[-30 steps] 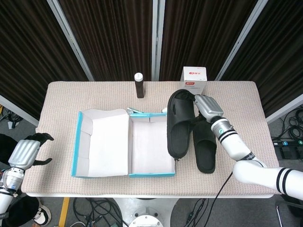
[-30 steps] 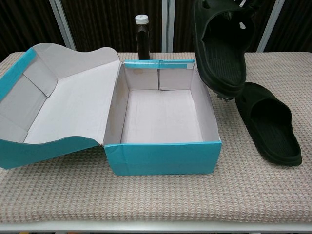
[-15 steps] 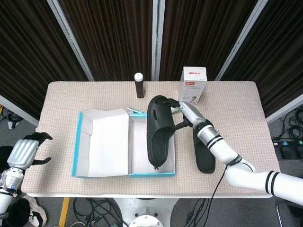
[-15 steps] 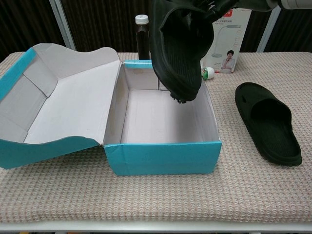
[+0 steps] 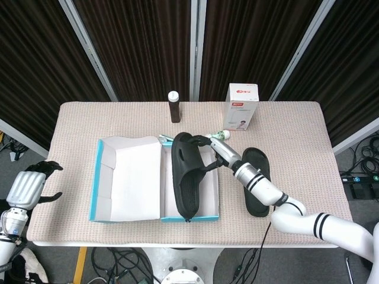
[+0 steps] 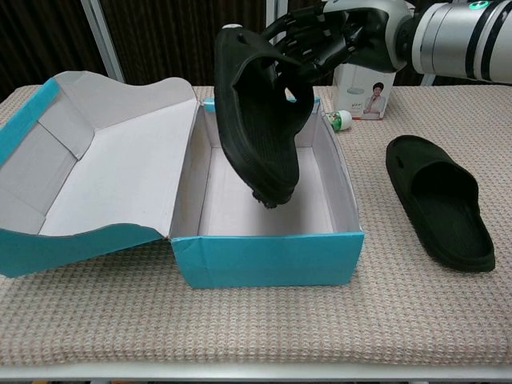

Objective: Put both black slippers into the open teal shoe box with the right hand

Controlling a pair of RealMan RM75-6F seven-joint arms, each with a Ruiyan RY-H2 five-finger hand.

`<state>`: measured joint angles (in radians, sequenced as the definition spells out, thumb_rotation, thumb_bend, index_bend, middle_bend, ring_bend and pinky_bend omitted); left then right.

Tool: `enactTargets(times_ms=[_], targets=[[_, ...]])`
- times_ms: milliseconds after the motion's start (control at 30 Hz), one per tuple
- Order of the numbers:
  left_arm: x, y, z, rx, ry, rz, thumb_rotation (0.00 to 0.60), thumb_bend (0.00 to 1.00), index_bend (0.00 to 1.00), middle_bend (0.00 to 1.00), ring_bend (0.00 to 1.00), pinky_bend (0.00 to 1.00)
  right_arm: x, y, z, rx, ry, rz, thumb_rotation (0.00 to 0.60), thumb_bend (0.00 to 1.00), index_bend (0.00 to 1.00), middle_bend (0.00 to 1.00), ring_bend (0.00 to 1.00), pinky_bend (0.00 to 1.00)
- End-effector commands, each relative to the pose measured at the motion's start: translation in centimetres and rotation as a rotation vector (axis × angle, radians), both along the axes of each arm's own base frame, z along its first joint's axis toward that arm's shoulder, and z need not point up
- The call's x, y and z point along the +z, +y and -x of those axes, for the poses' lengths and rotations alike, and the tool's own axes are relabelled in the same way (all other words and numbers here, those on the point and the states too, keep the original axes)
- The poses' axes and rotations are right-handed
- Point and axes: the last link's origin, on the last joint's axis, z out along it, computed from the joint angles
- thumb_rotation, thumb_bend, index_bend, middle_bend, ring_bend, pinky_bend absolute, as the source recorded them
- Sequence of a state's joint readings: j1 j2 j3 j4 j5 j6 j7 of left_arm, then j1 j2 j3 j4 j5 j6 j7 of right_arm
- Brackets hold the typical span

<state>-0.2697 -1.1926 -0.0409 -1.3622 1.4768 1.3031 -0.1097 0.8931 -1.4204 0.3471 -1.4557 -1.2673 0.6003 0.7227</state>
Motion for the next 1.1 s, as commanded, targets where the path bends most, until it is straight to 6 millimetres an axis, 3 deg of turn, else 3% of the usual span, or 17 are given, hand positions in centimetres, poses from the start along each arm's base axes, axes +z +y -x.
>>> enactTargets(times_ms=[33, 1100], targets=[[0.0, 0.1, 0.0, -0.013, -0.004, -0.014, 0.600, 0.13, 0.31, 0.26, 0.22, 0.32, -1.2, 0.0, 0.3, 0.010, 0.013, -0.019, 0.600, 0.26, 0.26, 0.47, 0.32, 0.21], [0.2, 0.8, 0.9, -0.025, 0.023, -0.033, 0.600, 0.13, 0.31, 0.26, 0.22, 0.32, -7.8, -1.3, -0.2, 0.032, -0.089, 0.012, 0.600, 0.26, 0.27, 0.48, 0.32, 0.22]])
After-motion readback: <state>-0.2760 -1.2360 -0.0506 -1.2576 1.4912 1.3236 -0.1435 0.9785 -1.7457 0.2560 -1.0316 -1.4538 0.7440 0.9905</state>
